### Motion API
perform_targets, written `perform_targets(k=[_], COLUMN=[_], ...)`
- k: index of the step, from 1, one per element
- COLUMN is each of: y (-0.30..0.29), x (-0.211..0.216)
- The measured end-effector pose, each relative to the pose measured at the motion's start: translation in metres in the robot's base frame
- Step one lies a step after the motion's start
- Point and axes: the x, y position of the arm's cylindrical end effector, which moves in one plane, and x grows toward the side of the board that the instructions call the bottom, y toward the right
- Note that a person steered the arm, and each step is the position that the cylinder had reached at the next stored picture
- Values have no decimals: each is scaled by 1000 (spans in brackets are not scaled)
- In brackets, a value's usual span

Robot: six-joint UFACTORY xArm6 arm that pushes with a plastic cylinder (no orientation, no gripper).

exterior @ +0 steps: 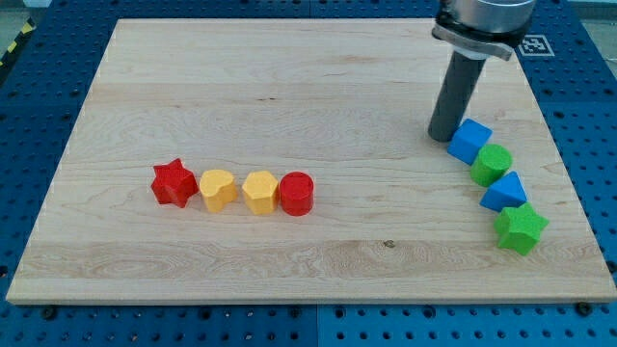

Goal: Move your hand parallel to the left of the red star

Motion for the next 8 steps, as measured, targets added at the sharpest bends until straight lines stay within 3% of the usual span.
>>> perform_targets(k=[2, 3, 8], y=[24, -5, -397], x=[-6, -23, -25])
